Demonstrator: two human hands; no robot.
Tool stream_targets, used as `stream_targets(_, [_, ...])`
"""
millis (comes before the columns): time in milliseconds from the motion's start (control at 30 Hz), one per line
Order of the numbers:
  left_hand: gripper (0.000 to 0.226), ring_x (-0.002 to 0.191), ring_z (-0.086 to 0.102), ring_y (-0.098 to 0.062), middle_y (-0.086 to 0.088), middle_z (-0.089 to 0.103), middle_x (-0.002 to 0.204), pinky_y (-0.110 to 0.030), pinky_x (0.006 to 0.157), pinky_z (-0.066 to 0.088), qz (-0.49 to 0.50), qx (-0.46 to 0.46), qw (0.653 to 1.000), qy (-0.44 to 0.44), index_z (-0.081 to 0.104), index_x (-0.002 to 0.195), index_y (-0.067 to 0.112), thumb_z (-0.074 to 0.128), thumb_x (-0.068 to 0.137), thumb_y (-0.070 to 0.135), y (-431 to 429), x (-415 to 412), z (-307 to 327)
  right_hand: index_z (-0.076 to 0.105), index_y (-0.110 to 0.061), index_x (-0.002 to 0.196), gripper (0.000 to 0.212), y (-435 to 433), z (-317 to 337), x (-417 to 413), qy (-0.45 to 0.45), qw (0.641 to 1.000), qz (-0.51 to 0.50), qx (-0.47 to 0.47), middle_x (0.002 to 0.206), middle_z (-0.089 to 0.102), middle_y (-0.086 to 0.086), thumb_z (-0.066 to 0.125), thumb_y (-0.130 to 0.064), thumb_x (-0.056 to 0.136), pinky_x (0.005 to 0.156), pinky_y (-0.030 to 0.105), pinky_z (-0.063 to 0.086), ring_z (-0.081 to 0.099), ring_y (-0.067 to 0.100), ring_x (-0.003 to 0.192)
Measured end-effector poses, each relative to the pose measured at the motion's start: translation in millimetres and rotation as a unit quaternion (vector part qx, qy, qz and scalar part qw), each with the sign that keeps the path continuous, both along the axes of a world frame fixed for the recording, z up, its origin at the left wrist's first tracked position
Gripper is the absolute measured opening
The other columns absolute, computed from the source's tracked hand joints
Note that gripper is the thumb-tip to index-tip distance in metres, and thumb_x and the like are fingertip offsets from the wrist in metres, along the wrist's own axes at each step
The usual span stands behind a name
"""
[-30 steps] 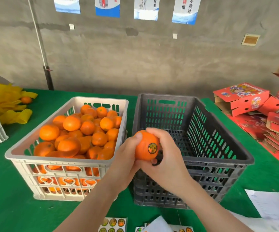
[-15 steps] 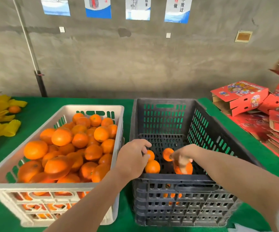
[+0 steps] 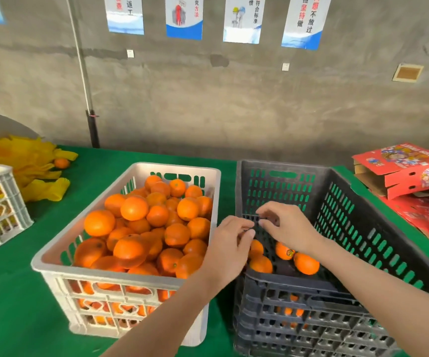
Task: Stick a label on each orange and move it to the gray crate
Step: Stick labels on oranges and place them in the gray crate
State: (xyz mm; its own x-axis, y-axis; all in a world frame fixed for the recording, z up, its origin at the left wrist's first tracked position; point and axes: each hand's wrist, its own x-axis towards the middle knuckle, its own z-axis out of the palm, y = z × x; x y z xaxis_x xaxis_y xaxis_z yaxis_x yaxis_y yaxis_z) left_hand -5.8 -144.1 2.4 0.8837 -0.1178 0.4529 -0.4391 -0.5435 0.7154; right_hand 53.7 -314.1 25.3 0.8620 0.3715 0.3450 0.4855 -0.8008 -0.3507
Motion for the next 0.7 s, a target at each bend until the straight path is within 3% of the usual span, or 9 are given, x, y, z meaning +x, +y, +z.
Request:
stream_targets(67, [0.024,0.102,0.051,-0.001,0.004,0.059,0.116,0.0,0.08,0.034,0.042,0.006,0.999,0.011,0.059,0.119,0.019,0.052,0.096,0.015,29.8,5.7,0.1,0.067,-0.016,0.103,0.015,17.4,0.5,-26.4,-0.023,0.998,0.029,0.045,0.09,0.067,-0.009,0.065,-0.017,0.088,0.071,0.014,0.046,0.062,0.008,0.083])
stream_targets(133, [0.037,0.112,0.049,-0.008,0.002,0.055,0.127,-0.008,0.084,0.035,0.112,0.111,0.986,0.049,0.053,0.128,0.022,0.058,0.092,0.018,73.5,19.0,-3.0,0.067,-0.018,0.101,0.012,29.3,-2.4,-46.3,-0.027,0.998,0.051,0.034,0.088,0.066,-0.01,0.064,-0.019,0.089,0.072,0.016,0.048,0.061,0.005,0.08])
stream_targets(233, [0.047,0.12,0.046,-0.028,-0.006,0.047,0.129,-0.04,0.095,0.042,0.204,0.381,0.884,0.177,0.049,0.126,0.024,0.063,0.082,0.036,149.1,34.5,-6.1,0.067,-0.014,0.1,0.012,37.2,-9.0,-57.3,-0.036,0.998,0.058,0.008,0.093,0.064,-0.003,0.061,-0.017,0.091,0.075,0.024,0.047,0.057,0.01,0.082])
stream_targets(300, [0.056,0.119,0.045,-0.03,-0.008,0.047,0.127,-0.046,0.099,0.041,0.188,0.442,0.837,0.261,0.052,0.121,0.021,0.065,0.077,0.054,182.5,36.7,-8.8,0.067,-0.011,0.1,0.011,40.6,-10.0,-58.1,-0.046,0.997,0.059,-0.005,0.095,0.061,0.0,0.061,-0.014,0.091,0.076,0.024,0.044,0.052,0.01,0.082])
stream_targets(367, [0.074,0.119,0.045,-0.027,-0.008,0.044,0.129,-0.041,0.098,0.044,0.138,0.439,0.835,0.302,0.049,0.124,0.021,0.07,0.068,0.064,195.8,35.9,-10.6,0.068,-0.008,0.099,0.012,43.5,-10.2,-58.2,-0.059,0.996,0.068,-0.023,0.095,0.059,0.002,0.06,-0.011,0.091,0.078,0.024,0.043,0.052,0.012,0.083])
stream_targets(433, [0.079,0.12,0.044,-0.026,-0.008,0.043,0.128,-0.036,0.094,0.046,0.12,0.428,0.846,0.294,0.045,0.129,0.024,0.076,0.064,0.058,195.7,32.5,-13.2,0.068,-0.006,0.099,0.013,45.3,-10.7,-60.5,-0.067,0.994,0.071,-0.04,0.098,0.06,0.005,0.057,-0.009,0.092,0.079,0.027,0.045,0.057,0.018,0.087])
stream_targets(533, [0.059,0.109,0.054,-0.025,-0.007,0.058,0.116,-0.031,0.082,0.045,0.154,0.367,0.896,0.196,0.054,0.126,0.019,0.076,0.075,0.038,189.8,25.4,-18.2,0.069,-0.002,0.097,0.014,46.5,-4.8,-68.9,-0.087,0.994,0.059,-0.043,0.098,0.064,0.01,0.057,-0.004,0.091,0.081,0.033,0.049,0.061,0.026,0.09])
stream_targets(633, [0.063,0.099,0.052,-0.024,-0.005,0.054,0.111,-0.034,0.074,0.044,0.171,0.101,0.967,0.159,0.049,0.132,0.025,0.078,0.076,0.027,177.4,6.6,-9.0,0.069,0.001,0.092,0.012,48.1,-2.7,-89.3,-0.179,0.981,0.072,0.035,0.089,0.066,0.012,0.059,0.0,0.088,0.075,0.032,0.052,0.063,0.025,0.082])
stream_targets(700, [0.072,0.101,0.048,-0.02,0.002,0.048,0.115,-0.033,0.074,0.043,0.151,-0.084,0.973,0.151,0.045,0.132,0.031,0.083,0.071,0.025,161.8,-13.5,1.2,0.068,-0.002,0.092,0.013,46.7,-17.8,-114.0,-0.19,0.971,0.101,0.105,0.083,0.064,0.007,0.055,-0.007,0.089,0.072,0.022,0.047,0.058,0.016,0.076])
